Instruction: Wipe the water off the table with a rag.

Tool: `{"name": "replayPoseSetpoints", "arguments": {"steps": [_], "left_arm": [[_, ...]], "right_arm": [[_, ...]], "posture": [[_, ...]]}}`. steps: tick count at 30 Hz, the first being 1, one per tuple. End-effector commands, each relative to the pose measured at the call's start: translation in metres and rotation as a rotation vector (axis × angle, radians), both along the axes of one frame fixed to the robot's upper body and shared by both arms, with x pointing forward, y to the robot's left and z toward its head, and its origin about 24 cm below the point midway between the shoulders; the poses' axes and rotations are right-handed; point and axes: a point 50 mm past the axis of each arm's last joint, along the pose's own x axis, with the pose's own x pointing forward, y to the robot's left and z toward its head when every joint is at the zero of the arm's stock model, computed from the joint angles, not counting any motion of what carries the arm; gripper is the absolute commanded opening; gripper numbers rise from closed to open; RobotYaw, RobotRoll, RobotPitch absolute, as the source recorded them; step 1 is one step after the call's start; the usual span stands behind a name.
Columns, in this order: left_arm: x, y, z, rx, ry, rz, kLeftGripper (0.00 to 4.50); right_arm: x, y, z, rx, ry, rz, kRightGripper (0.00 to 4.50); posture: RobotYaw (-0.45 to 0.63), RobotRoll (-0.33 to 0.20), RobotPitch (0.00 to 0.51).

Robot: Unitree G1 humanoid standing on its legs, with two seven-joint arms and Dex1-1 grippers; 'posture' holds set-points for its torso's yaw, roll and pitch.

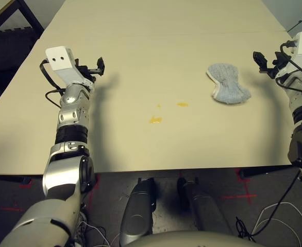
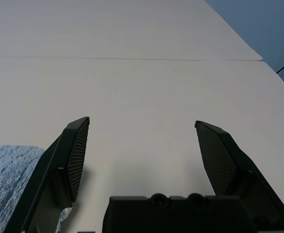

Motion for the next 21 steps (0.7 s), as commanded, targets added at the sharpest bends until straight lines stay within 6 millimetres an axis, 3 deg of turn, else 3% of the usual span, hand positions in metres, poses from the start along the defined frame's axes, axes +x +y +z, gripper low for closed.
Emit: {"name": "replayPoseSetpoints", "arguments": {"steps": [1, 6, 11, 16, 21], "left_arm": [[-0.005, 0.008, -0.005, -0.010, 0.016, 0.026, 4.50], [-0.002, 0.001, -0.005, -0.005, 0.021, -0.012, 4.50], [0.000, 0.000, 0.017, 0.046, 0.023, -0.129, 4.50], [-0.005, -0.008, 0.034, 0.179, 0.144, -0.410, 4.50], [-0.016, -0.019, 0.058, 0.306, 0.262, -0.695, 4.50]], "right_arm": [[0.000, -0.001, -0.003, 0.018, 0.020, -0.005, 4.47], [-0.001, -0.002, -0.004, 0.004, 0.022, 0.001, 4.47], [0.003, 0.003, 0.012, -0.033, 0.056, 0.022, 4.47], [0.006, 0.024, 0.033, -0.027, 0.172, 0.088, 4.47], [-0.003, 0.051, 0.036, -0.050, 0.288, 0.168, 4.47]], "posture": [[0.28, 0.000, 0.262], [0.29, 0.000, 0.250], [0.29, 0.000, 0.244], [0.28, 0.000, 0.237], [0.27, 0.000, 0.238]]}}
